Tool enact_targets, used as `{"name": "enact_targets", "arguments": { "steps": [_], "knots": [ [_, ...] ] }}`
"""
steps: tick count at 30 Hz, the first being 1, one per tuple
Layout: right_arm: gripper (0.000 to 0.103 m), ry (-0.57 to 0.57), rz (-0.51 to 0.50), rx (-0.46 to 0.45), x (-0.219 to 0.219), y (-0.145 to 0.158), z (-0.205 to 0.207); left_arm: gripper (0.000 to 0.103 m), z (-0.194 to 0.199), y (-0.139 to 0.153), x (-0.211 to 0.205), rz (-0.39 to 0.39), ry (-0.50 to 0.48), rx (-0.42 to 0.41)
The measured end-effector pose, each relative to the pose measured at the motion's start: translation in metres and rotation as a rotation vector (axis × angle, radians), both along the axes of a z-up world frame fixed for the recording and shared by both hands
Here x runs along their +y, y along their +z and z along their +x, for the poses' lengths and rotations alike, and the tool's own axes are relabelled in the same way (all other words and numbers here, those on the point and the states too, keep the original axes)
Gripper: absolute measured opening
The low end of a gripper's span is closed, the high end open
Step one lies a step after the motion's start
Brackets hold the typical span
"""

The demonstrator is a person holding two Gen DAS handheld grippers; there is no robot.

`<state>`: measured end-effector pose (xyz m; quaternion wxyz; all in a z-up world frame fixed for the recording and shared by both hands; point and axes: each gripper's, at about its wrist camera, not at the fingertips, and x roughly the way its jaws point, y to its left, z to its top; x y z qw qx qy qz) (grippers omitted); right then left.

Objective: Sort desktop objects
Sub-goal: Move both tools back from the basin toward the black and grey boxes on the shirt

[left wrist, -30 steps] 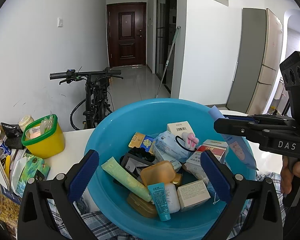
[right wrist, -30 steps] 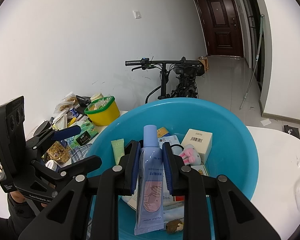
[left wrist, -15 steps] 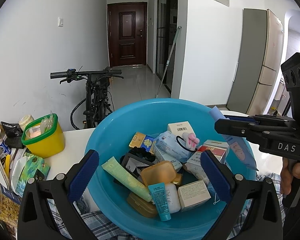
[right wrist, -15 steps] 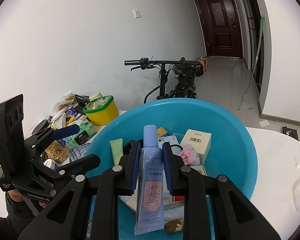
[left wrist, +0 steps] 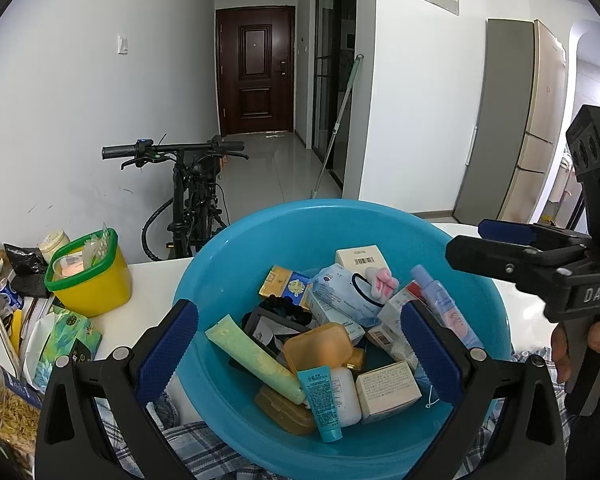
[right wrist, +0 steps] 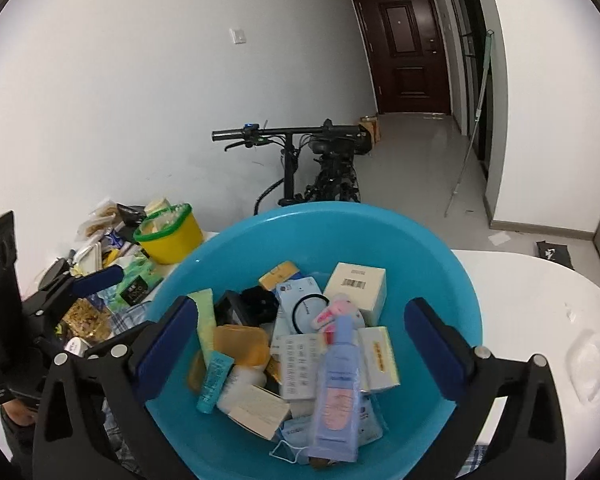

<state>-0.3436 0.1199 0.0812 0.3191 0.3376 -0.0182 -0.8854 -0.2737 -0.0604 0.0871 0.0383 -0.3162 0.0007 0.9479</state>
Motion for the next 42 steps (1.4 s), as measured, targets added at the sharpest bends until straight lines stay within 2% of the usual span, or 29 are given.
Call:
{"name": "enact_targets", "arguments": {
  "steps": [8,13,29,36,42],
  "knots": [
    [0.103,-0.004,0.04,0.04,-0.005,0.011,0.009,0.103,0.005,0.007,0.005,-0.006,-0.01,0.016],
    [0.103,0.002,0.05,0.067,0.006,0.022,0.033,0.103,0.02,0.009,0.013,-0.002,-0.021,0.018],
    [0.103,-0.007,0.06,0.075,0.044,0.019,0.129,0.103,0.123,0.032,0.036,0.001,-0.044,0.072],
    [0.103,-0.004,0.07,0.07,0.052,0.007,0.158,0.103,0.156,0.02,0.051,0.0,-0.074,0.072],
    [0.103,-0.004,0.077,0.044,0.059,-0.012,0.171,0.103,0.162,0.001,0.06,0.013,-0.093,0.047]
  ]
}}
